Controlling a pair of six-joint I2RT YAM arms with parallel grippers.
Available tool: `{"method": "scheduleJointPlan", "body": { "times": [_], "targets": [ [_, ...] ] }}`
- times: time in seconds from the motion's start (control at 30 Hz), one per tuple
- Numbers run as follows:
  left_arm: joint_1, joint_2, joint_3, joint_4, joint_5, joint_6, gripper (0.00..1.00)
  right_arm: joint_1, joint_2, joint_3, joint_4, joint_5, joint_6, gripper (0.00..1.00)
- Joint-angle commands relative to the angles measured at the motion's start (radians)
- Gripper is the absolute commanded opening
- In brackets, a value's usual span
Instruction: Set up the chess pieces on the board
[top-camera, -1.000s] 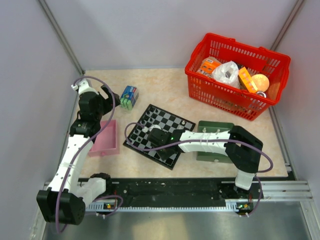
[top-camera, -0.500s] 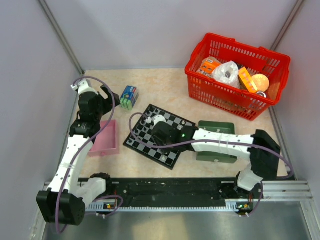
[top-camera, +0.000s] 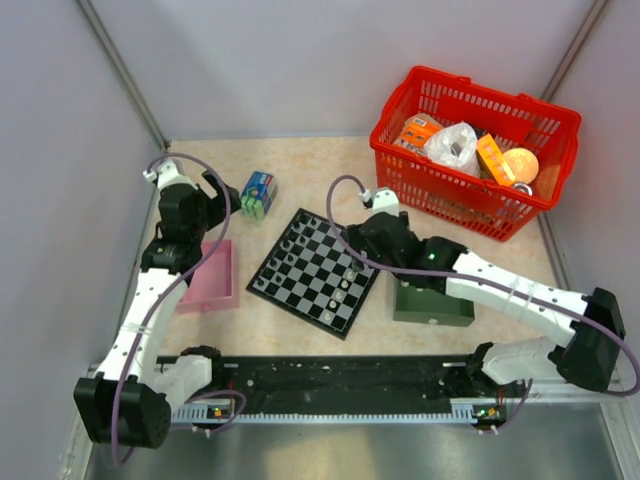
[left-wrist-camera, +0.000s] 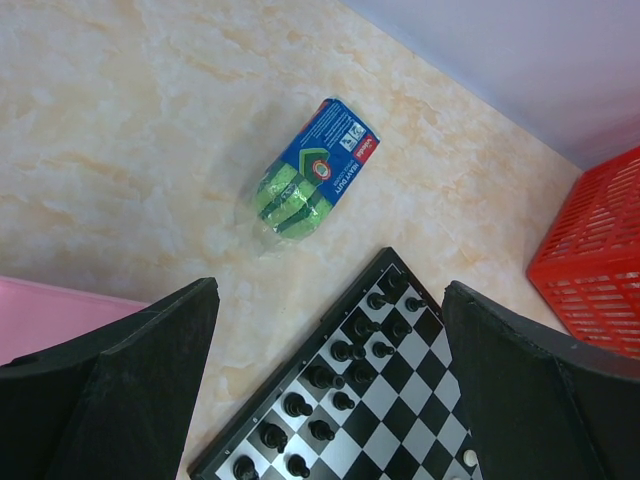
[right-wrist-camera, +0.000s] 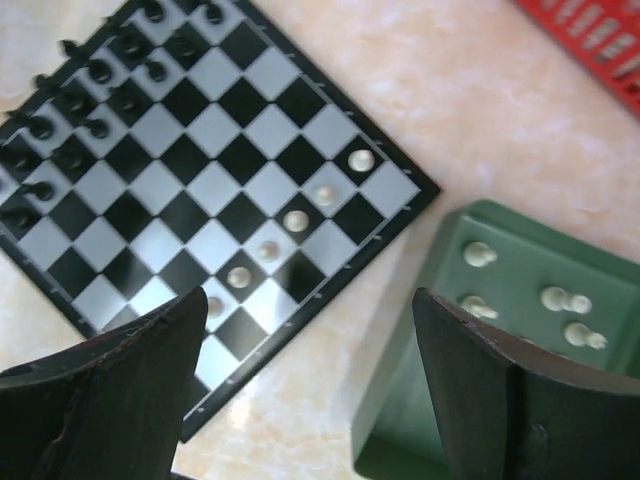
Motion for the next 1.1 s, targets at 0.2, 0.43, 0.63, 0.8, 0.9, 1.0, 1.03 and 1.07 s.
{"method": "scheduleJointPlan", "body": {
  "times": [0.2,0.43,0.63,0.8,0.9,1.0,1.03,1.07],
  "targets": [
    [0.004,0.003,0.030,0.031,-0.038,0.009,0.99,-0.186,-0.152,-0.107,0.023,0.063,0.001,0.90],
    [0.004,-0.007,0.038,0.002,-0.077,0.023,0.99,-0.317,-0.183,-0.182,0.023,0.016,0.053,0.90],
    [0.004,-0.049,0.002,0.021,-0.092,0.026,0.99,-0.392,-0.185,-0.211,0.034,-0.035,0.053,0.77],
    [0.004,-0.024,0.007,0.032,-0.074,0.024,0.99,-0.472,-0.163,-0.222,0.023,-0.063,0.051,0.67],
    [0.004,-0.011,0.001,0.047,-0.063,0.021,0.99,-0.551,-0.162,-0.234,0.020,-0.110,0.056,0.59],
    [0.004,0.000,0.001,0.055,-0.052,0.024,0.99,-0.614,-0.145,-0.262,0.042,-0.167,0.042,0.52],
    [0.004,0.000,0.001,0.055,-0.054,0.024,0.99,-0.628,-0.137,-0.267,0.046,-0.187,0.041,0.50],
    [0.006,0.000,0.001,0.057,-0.055,0.026,0.99,-0.630,-0.126,-0.273,0.054,-0.192,0.034,0.49]
  ]
}}
